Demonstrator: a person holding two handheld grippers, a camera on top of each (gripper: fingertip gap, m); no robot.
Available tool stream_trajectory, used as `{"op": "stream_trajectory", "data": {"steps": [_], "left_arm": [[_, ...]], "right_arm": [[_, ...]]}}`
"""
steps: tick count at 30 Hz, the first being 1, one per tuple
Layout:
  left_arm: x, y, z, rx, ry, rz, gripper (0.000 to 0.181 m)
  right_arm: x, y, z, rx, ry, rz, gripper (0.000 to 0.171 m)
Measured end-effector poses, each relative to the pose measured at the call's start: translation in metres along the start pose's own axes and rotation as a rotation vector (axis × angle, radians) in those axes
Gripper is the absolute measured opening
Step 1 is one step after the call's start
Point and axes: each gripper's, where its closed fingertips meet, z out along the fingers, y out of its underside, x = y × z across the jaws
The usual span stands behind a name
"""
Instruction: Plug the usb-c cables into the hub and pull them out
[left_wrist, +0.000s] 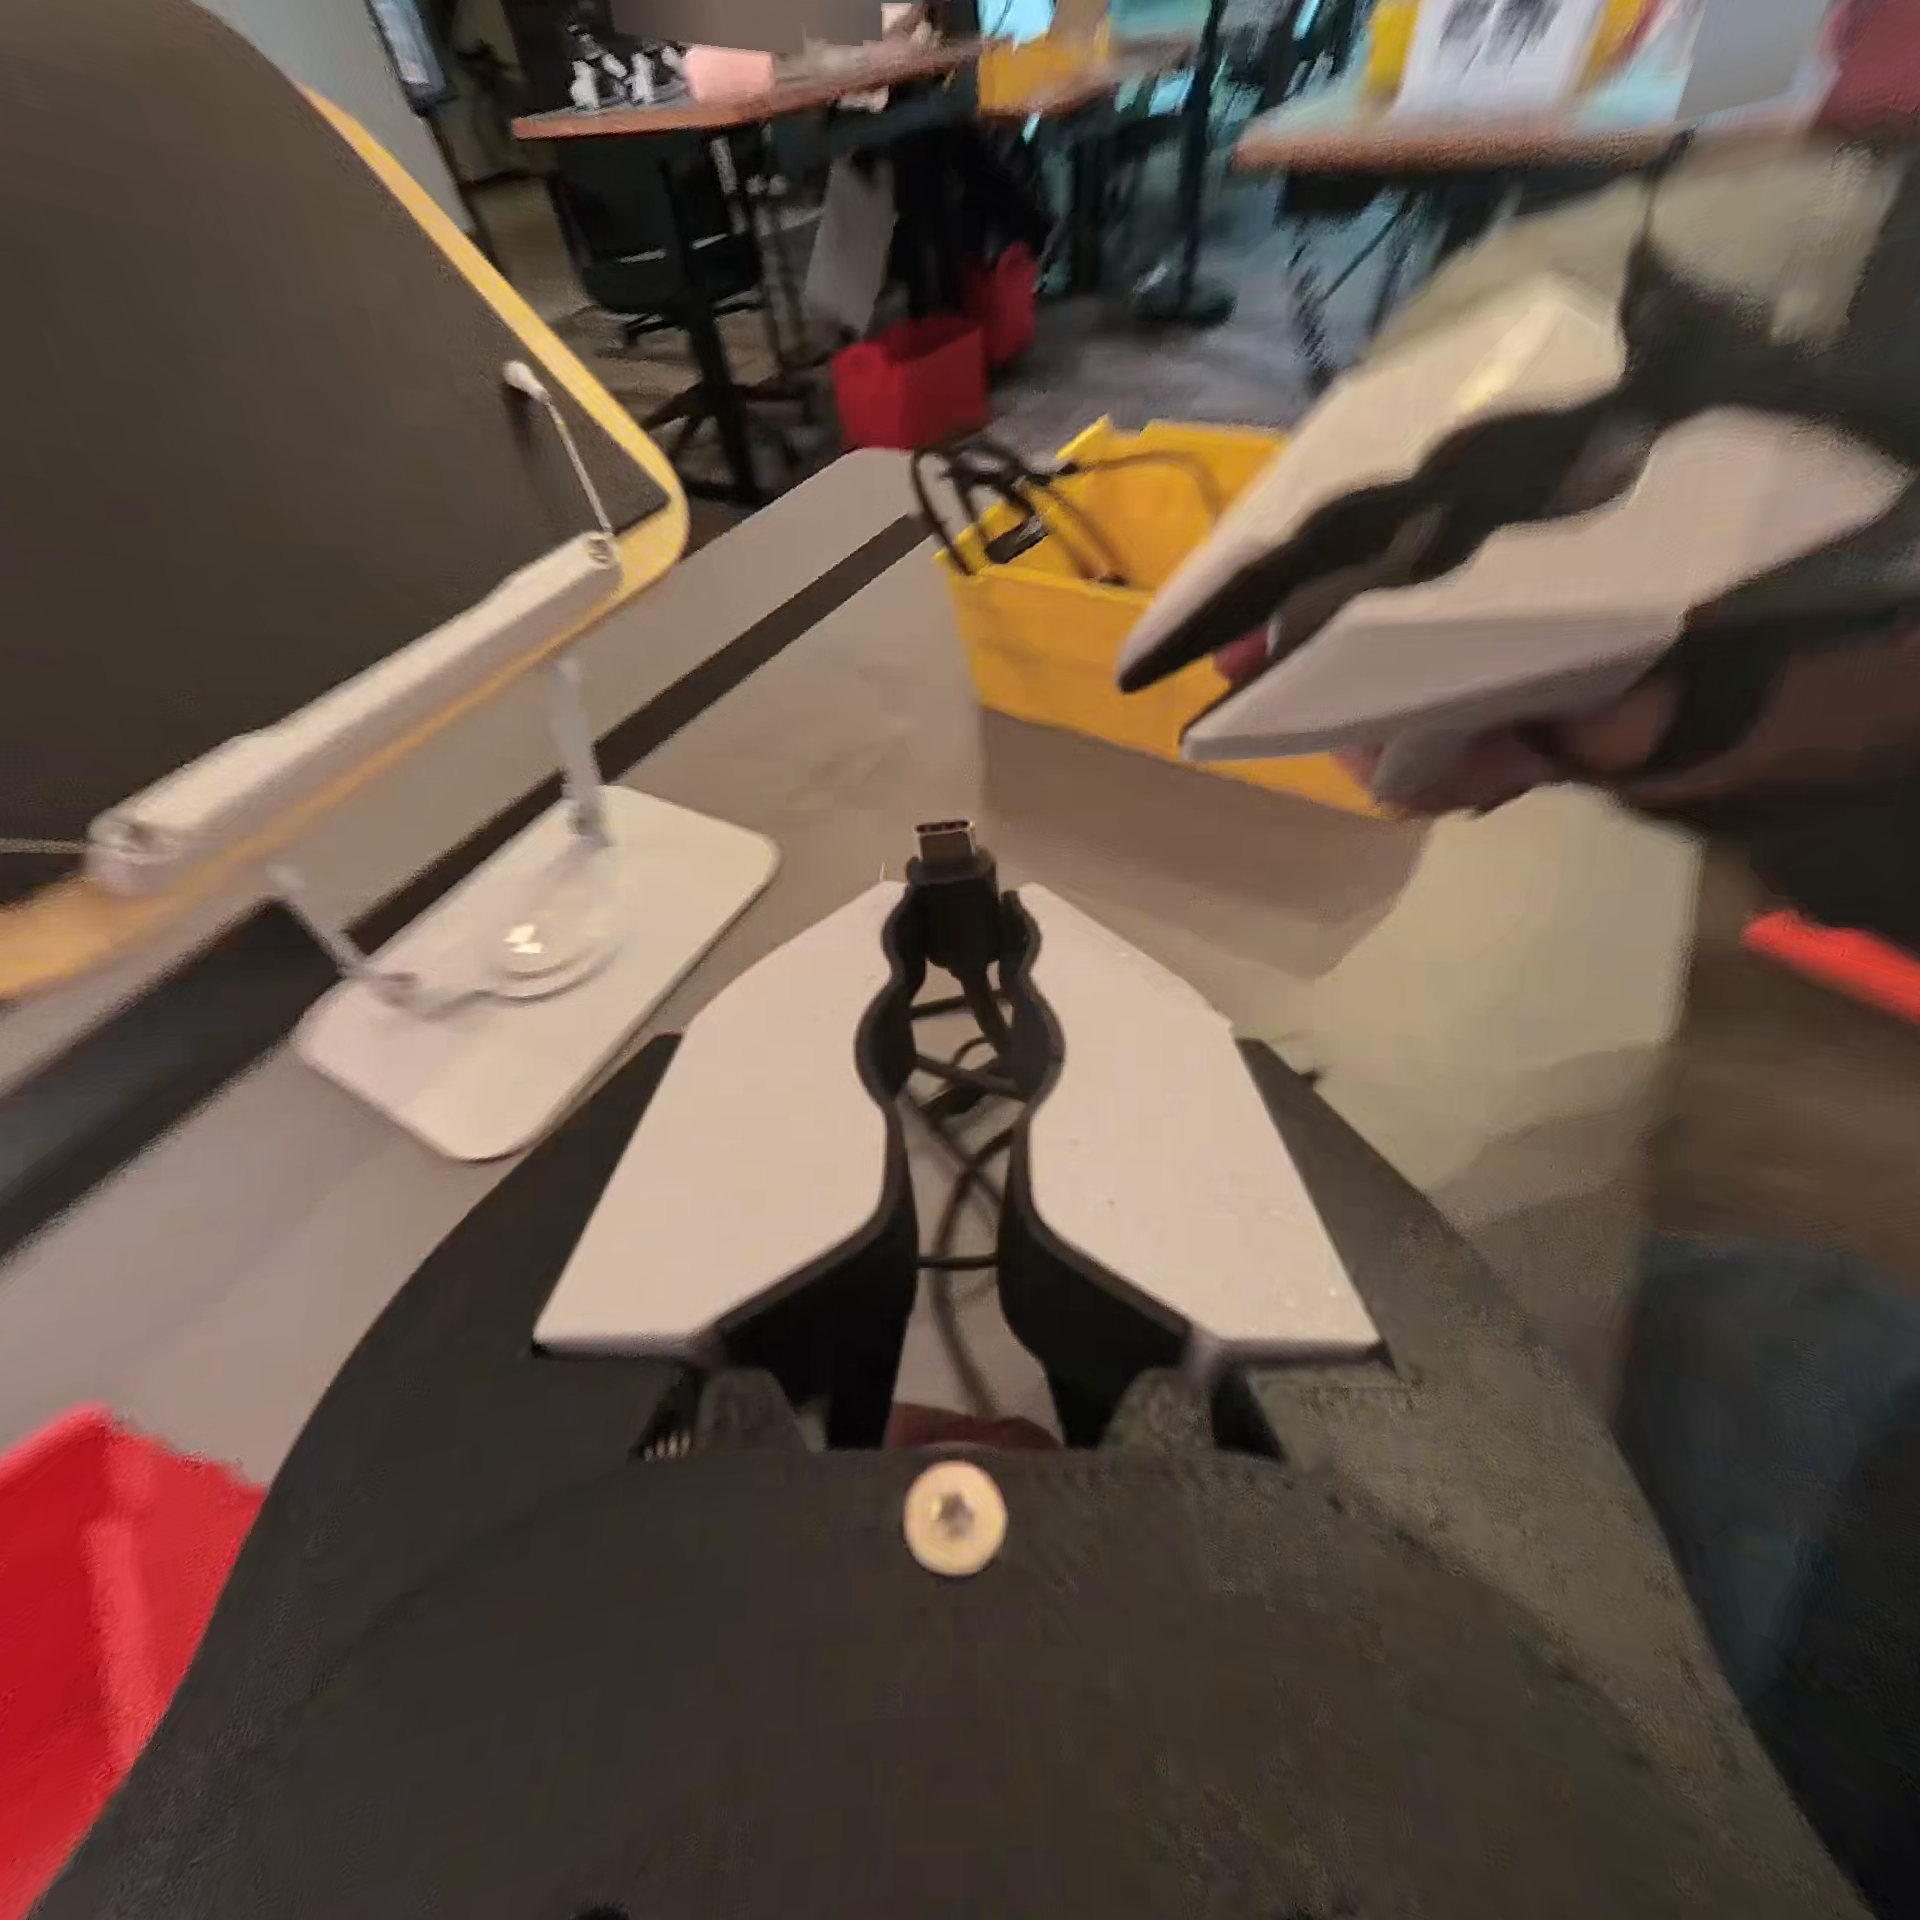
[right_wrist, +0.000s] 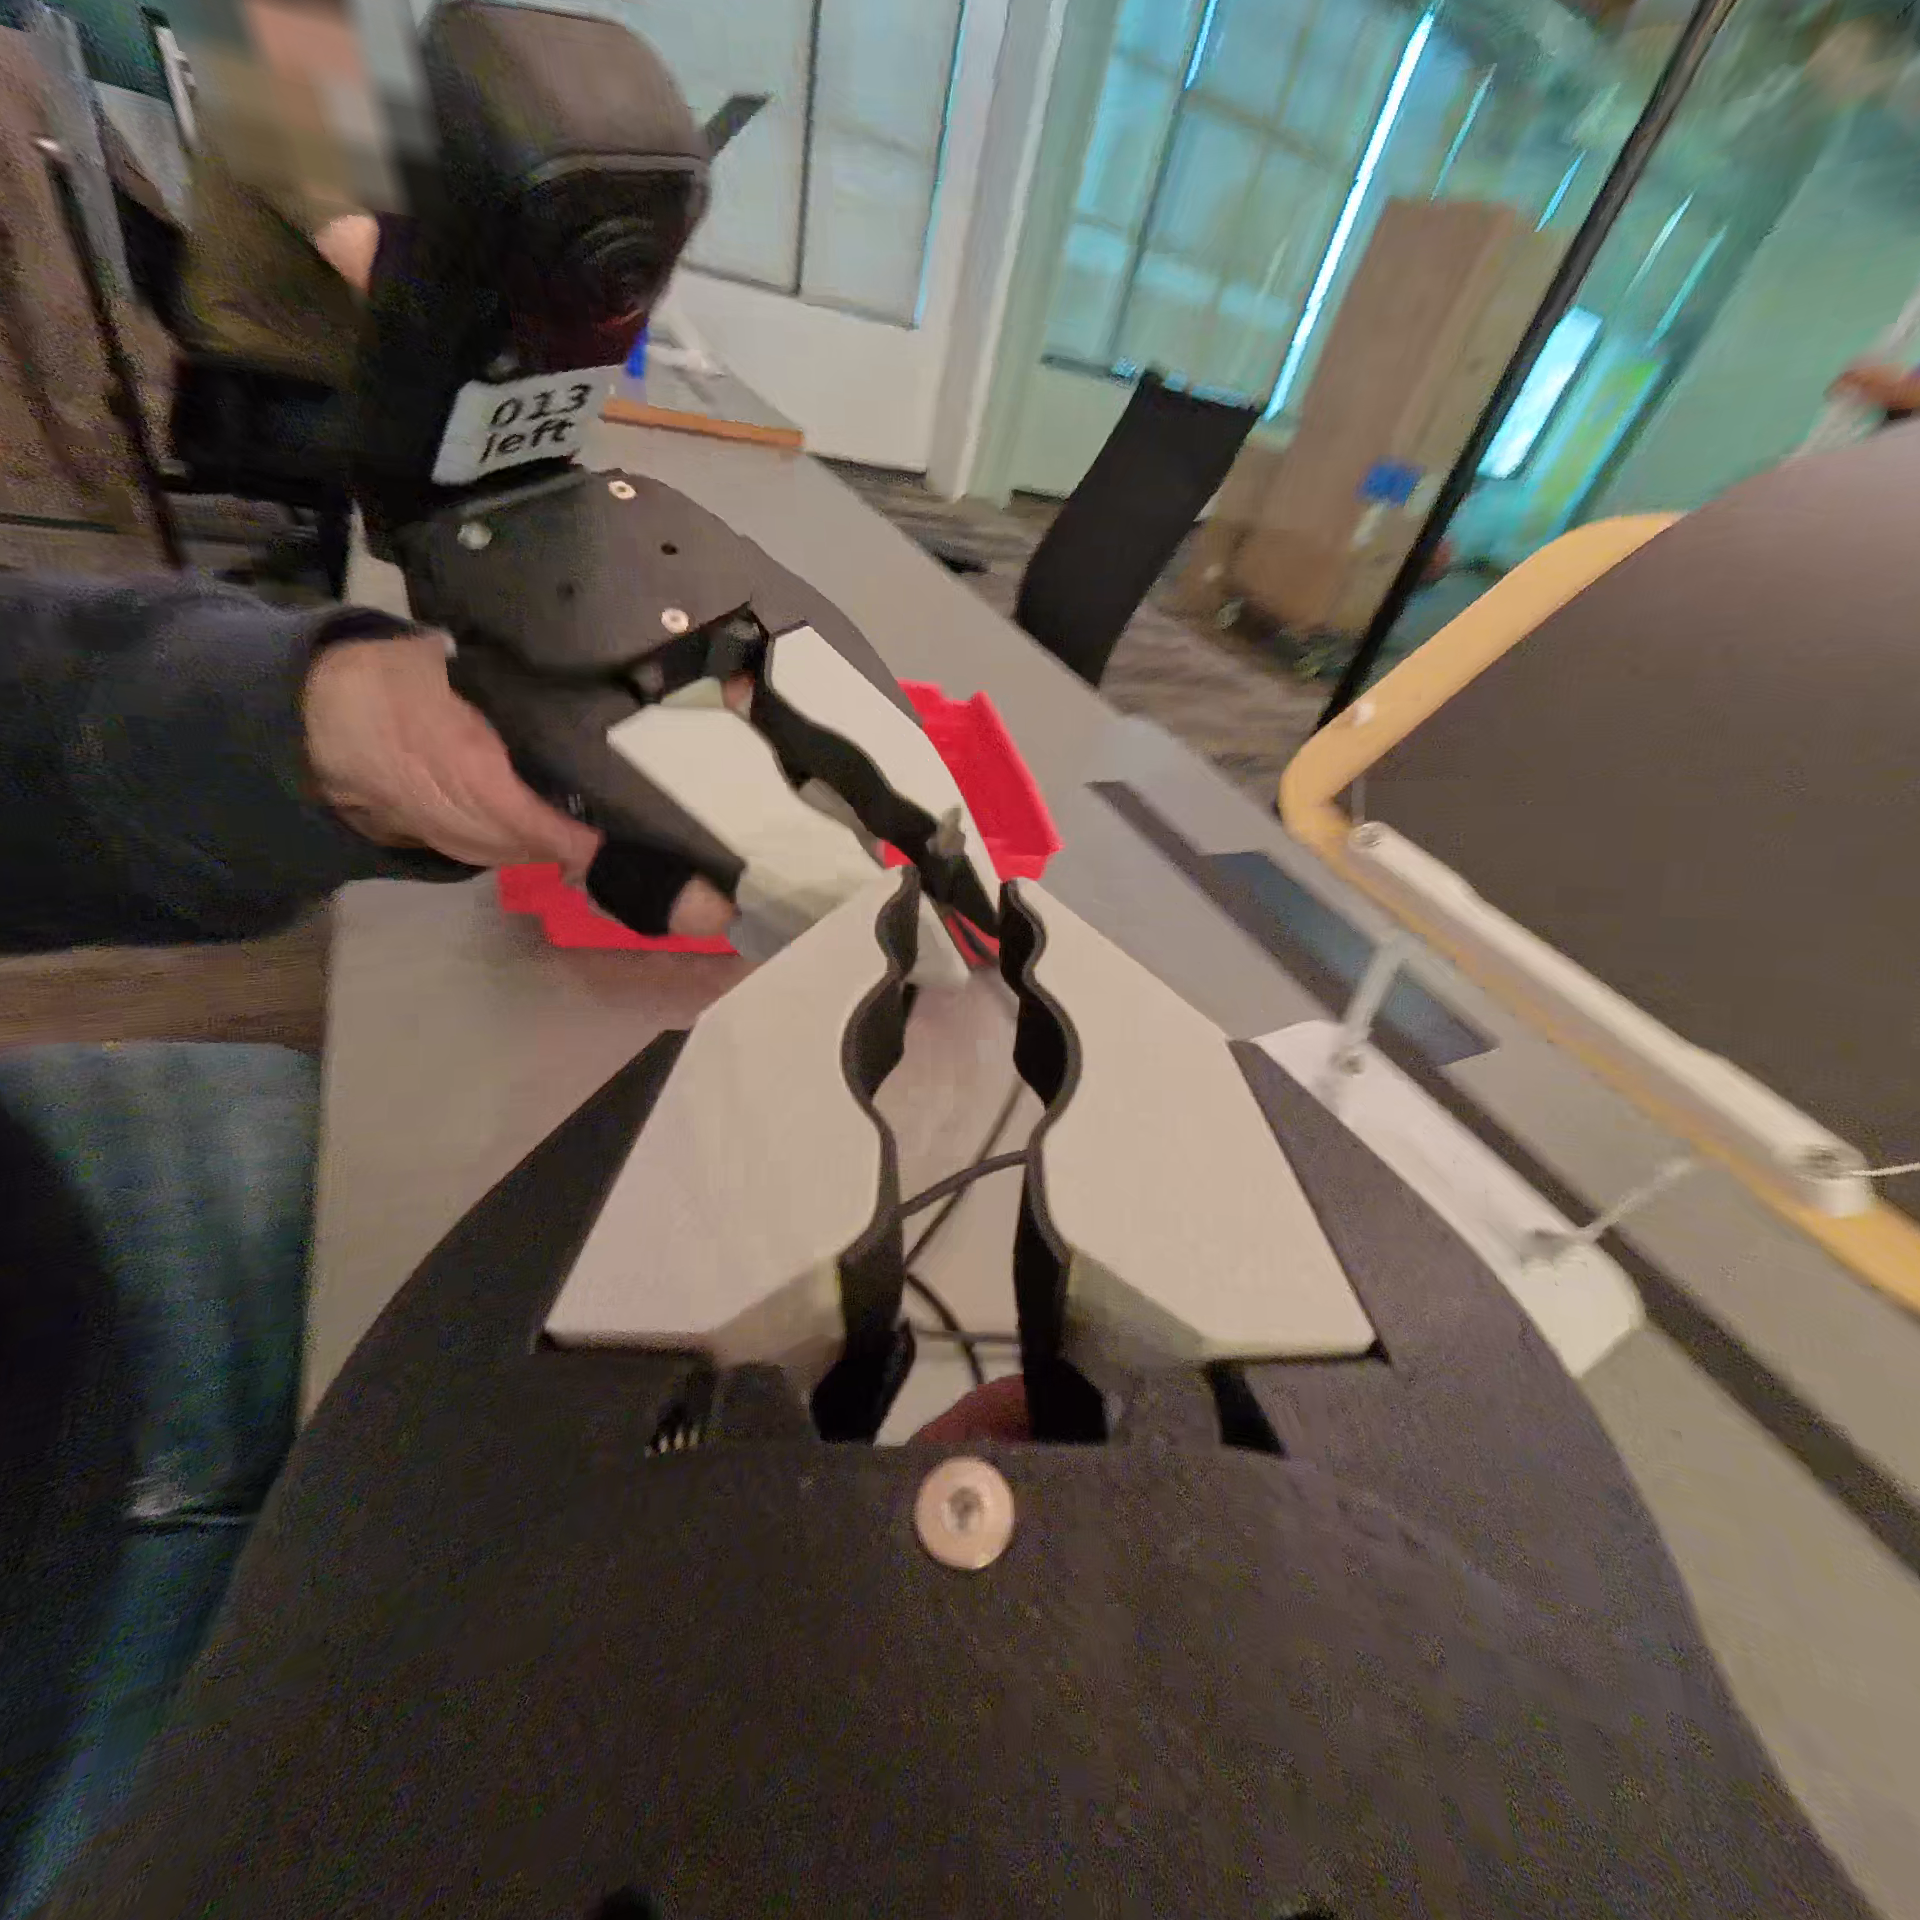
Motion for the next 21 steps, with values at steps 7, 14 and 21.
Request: {"op": "stream_trajectory", "data": {"steps": [7, 14, 21], "left_arm": [[-0.004, 0.01, 0.013, -0.208, -0.241, 0.48, 0.013], [-0.01, 0.011, 0.015, -0.205, -0.32, 0.62, 0.014], [0.002, -0.019, 0.001, 0.105, -0.184, 0.469, 0.017]], "right_arm": [[0.001, 0.03, 0.03, -0.234, -0.099, 0.164, 0.013], [0.002, 0.035, 0.03, -0.155, -0.135, 0.295, 0.004], [0.009, 0.009, 0.007, 0.253, -0.332, 0.711, 0.004]]}}
